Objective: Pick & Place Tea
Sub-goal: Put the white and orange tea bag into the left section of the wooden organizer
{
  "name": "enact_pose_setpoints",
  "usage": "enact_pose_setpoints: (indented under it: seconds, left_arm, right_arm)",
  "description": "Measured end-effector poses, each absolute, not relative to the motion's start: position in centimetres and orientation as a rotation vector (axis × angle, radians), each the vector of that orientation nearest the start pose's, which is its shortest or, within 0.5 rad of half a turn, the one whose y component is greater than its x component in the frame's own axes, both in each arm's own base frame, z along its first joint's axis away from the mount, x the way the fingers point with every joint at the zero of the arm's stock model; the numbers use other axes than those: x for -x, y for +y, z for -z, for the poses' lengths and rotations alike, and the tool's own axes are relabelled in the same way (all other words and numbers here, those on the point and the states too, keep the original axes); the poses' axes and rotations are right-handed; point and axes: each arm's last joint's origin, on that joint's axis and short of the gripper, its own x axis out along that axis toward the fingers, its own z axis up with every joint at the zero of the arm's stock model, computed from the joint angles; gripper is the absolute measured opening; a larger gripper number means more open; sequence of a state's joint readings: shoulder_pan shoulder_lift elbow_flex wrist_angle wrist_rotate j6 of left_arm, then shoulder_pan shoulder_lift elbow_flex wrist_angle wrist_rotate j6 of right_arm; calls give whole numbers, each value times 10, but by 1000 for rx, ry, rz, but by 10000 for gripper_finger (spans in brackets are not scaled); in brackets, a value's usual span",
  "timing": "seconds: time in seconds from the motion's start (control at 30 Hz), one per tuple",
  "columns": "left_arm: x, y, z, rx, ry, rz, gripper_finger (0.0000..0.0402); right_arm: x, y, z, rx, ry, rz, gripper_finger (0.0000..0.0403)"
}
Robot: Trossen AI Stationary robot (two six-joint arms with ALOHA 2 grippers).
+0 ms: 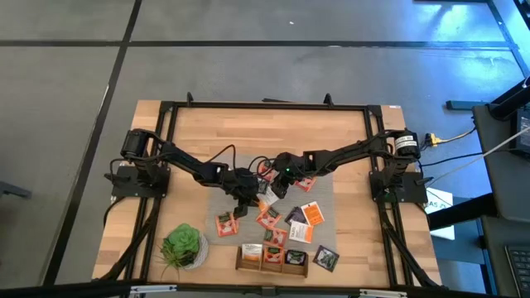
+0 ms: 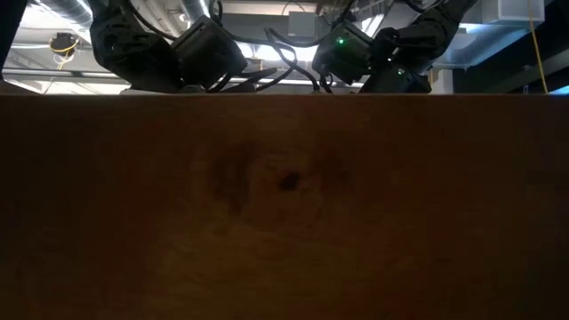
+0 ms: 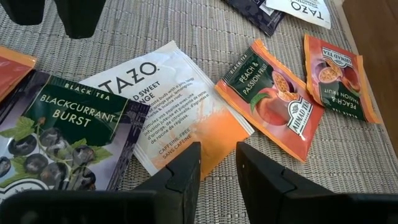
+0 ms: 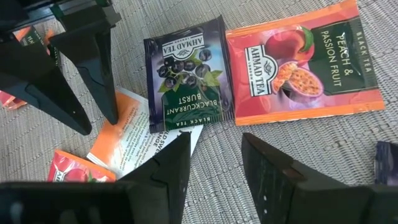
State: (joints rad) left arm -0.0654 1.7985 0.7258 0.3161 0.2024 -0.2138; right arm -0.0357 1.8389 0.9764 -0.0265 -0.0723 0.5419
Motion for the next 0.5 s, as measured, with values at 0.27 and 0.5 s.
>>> enact_pose_setpoints:
  seconds: [0.27,0.5]
  left_arm:
    - [-318,-27,-108,254,781,173,96]
    - [-318,-27,-108,255,781,173,95]
  right_arm:
    - [-356,-11,-136,-553,877,207,145]
    - [-356,-11,-136,-556,876,209,145]
